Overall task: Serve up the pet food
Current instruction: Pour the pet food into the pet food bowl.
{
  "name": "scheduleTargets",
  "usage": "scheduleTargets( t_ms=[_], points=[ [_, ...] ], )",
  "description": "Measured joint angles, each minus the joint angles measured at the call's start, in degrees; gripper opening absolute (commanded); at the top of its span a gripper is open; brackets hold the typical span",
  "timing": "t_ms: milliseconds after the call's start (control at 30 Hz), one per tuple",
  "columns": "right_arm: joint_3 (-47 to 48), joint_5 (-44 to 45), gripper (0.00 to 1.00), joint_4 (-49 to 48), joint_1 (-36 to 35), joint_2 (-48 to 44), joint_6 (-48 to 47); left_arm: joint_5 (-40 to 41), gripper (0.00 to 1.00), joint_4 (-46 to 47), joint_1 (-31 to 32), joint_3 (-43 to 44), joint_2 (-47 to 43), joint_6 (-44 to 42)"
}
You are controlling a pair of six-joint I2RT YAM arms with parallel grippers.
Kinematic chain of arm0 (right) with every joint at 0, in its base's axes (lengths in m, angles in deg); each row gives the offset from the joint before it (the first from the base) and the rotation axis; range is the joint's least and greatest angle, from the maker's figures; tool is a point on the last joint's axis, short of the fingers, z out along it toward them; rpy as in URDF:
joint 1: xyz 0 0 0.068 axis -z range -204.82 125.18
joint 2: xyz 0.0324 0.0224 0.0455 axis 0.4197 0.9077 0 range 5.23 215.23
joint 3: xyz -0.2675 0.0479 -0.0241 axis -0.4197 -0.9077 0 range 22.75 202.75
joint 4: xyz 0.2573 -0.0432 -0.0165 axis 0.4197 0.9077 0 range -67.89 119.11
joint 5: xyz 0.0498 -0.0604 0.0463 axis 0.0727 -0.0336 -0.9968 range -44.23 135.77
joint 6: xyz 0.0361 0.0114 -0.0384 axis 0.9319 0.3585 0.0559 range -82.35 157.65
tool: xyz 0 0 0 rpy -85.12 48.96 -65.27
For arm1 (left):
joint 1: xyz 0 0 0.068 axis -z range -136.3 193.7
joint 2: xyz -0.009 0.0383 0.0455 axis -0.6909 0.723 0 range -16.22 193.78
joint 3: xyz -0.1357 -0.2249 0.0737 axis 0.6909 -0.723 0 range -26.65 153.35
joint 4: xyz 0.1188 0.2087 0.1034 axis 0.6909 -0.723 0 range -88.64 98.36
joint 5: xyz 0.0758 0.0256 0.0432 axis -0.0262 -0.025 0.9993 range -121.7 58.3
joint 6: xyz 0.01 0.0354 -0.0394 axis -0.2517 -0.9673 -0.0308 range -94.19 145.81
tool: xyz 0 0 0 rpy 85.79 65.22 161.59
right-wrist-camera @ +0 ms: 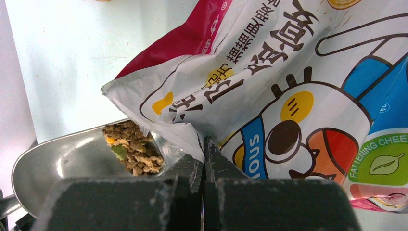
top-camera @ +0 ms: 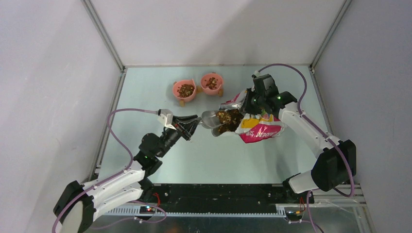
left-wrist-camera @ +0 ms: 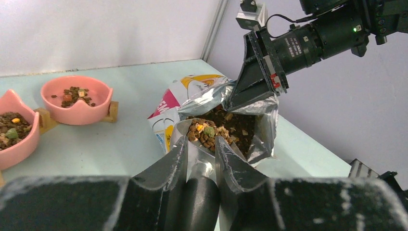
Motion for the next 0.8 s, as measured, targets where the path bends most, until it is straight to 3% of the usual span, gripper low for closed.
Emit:
scheduleTargets(
  t_ms=[800],
  points=[
    [0.28, -0.13, 0.0, 0.24, 0.09, 0.33, 1.42, -4.35, 0.0, -5.73, -4.07, 2.75, -6.49, 1.16]
  ],
)
